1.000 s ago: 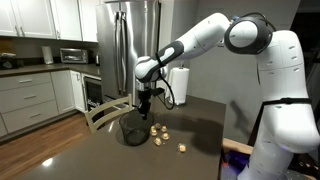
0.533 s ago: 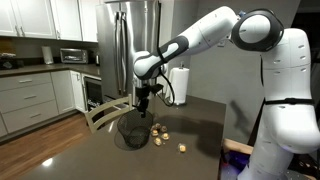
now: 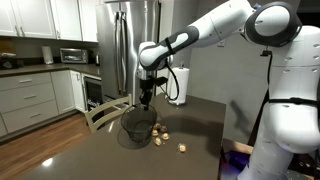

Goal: Move the black basket to the right side of the countertop

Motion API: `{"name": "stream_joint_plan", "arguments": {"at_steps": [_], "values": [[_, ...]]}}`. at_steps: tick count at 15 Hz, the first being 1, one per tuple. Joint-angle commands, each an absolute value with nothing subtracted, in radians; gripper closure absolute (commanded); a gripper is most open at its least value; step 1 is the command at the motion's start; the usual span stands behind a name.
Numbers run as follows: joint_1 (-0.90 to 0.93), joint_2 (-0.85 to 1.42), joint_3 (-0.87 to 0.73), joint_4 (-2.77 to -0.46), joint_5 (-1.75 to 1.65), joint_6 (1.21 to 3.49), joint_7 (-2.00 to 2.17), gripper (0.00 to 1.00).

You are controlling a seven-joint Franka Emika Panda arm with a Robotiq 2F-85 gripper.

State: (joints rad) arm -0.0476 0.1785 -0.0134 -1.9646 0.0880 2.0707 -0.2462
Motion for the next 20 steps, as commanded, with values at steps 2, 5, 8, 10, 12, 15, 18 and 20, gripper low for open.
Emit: {"name": "stream_joint_plan", "arguments": {"at_steps": [2, 5, 8, 10, 12, 15, 18, 20], "values": [[-0.069, 0.109, -0.02, -2.014, 0.132, 2.063, -0.285, 0.95], [-0.077, 0.082, -0.03, -2.036, 0.169, 2.075, -0.295, 0.94], [-0.087, 0.048, -0.045, -2.065, 0.217, 2.088, -0.294, 0.94], [-0.095, 0.032, -0.059, -2.084, 0.247, 2.094, -0.281, 0.94], [-0.104, 0.016, -0.077, -2.108, 0.281, 2.108, -0.271, 0.94], [-0.118, -0.003, -0.103, -2.146, 0.32, 2.134, -0.258, 0.94], [-0.133, -0.023, -0.129, -2.189, 0.352, 2.17, -0.251, 0.94], [-0.142, -0.038, -0.147, -2.218, 0.369, 2.195, -0.245, 0.94]]}}
